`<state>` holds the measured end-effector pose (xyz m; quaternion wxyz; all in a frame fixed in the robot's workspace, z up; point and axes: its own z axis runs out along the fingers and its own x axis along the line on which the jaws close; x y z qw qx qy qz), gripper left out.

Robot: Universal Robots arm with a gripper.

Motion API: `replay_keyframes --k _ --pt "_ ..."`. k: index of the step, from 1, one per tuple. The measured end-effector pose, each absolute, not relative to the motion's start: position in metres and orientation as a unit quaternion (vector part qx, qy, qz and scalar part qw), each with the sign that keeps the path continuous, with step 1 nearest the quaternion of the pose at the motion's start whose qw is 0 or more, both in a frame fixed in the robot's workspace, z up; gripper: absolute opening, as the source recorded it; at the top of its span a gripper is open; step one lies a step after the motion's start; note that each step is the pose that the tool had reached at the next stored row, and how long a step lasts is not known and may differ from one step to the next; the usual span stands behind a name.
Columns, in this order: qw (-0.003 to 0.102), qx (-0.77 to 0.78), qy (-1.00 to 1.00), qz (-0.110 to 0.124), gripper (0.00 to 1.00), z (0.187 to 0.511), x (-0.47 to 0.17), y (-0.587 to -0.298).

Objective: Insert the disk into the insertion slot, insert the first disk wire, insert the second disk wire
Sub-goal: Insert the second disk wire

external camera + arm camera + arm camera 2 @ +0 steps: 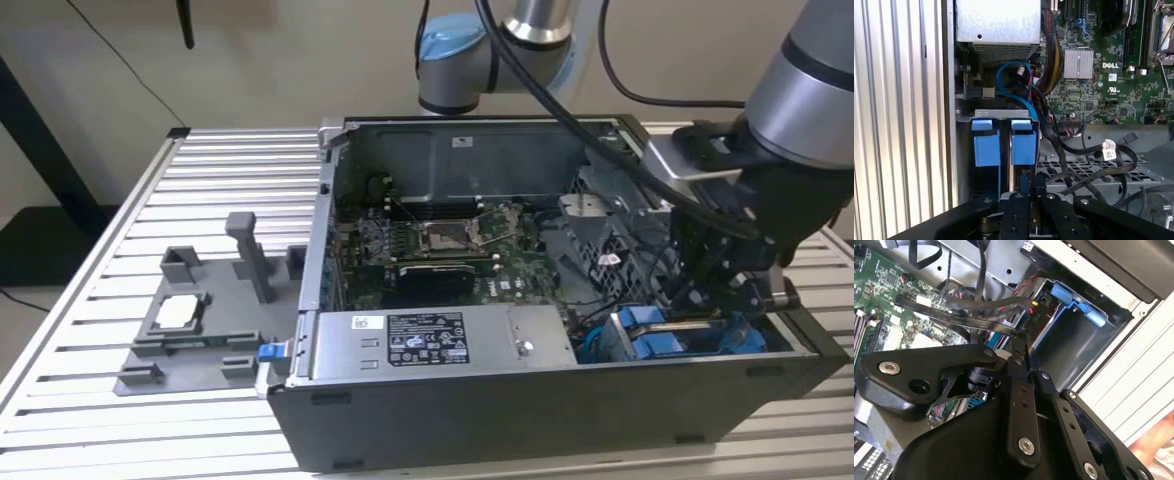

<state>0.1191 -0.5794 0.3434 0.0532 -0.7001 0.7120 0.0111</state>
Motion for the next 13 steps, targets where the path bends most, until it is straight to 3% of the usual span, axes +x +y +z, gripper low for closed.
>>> replay_keyframes --k 13 --pt "0.053 -0.690 0.722 0.011 0.15 0.3423 0.1193 -0.5775"
